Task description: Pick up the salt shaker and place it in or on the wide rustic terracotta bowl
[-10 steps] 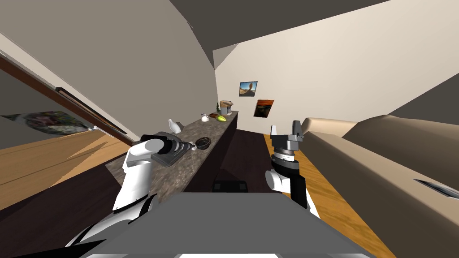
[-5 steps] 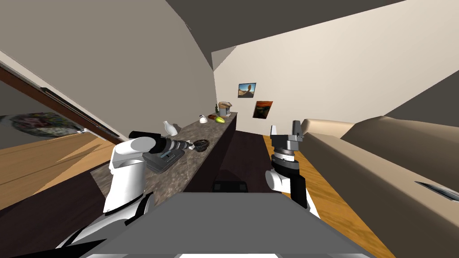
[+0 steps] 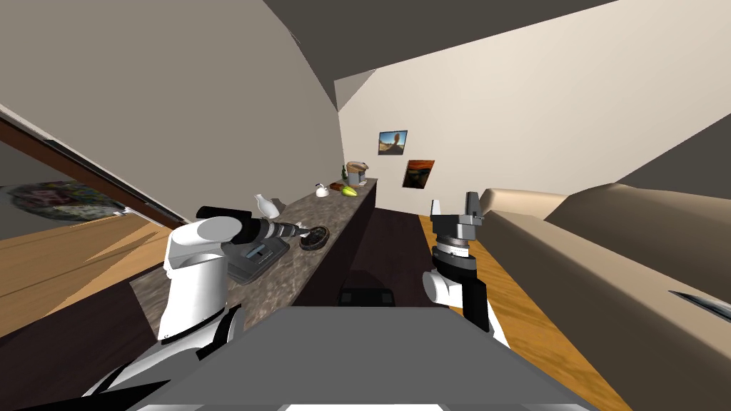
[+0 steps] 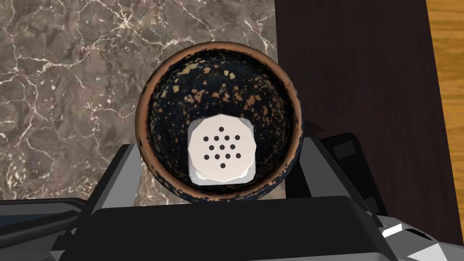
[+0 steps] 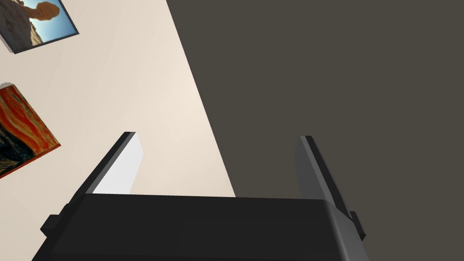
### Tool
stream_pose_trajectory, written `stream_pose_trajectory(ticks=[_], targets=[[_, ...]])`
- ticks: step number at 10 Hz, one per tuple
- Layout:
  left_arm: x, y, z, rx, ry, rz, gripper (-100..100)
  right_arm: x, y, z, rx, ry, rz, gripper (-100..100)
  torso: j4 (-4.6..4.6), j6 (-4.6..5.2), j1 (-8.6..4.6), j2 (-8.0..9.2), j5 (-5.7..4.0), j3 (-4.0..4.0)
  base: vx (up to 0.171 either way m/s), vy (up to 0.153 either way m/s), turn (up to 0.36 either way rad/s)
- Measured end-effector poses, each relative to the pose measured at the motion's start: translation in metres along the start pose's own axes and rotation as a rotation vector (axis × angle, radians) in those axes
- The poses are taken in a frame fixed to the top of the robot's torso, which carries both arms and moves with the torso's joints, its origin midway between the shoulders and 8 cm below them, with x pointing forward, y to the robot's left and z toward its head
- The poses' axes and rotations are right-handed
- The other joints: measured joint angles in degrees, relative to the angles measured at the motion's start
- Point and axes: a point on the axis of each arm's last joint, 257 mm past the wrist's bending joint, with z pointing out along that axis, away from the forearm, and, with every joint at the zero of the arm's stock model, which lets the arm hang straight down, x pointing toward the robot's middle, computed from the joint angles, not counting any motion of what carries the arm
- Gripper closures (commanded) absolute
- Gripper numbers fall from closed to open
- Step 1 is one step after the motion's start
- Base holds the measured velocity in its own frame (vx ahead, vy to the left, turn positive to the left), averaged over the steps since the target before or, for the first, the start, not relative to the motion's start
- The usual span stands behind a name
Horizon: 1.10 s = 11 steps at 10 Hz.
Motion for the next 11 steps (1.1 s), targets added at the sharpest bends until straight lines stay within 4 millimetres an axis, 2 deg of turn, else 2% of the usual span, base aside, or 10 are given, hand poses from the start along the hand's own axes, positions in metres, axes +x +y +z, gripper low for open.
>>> stream_pose_trajectory(ticks=[2,3,4,11], targets=[[0.000,0.000,0.000,0.000,0.000,0.000,-100,0.000,0.000,0.000,0.000,0.000,0.000,0,0.01,0.00,0.01,0.03,0.00,0.02,0.000,0.000,0.000],[0.000,0.000,0.000,0.000,0.000,0.000,0,0.000,0.000,0.000,0.000,0.000,0.000,0,0.01,0.00,0.01,0.03,0.00,0.02,0.000,0.000,0.000],[0.000,0.000,0.000,0.000,0.000,0.000,-100,0.000,0.000,0.000,0.000,0.000,0.000,0,0.01,0.00,0.01,0.04,0.00,0.02,0.013,0.010,0.008],[0.020,0.023,-0.051,0.002,0.024,0.004,-100,0.000,0.000,0.000,0.000,0.000,0.000,0,0.00,0.00,0.06,-0.02,0.01,-0.01,0.021,0.020,0.006]])
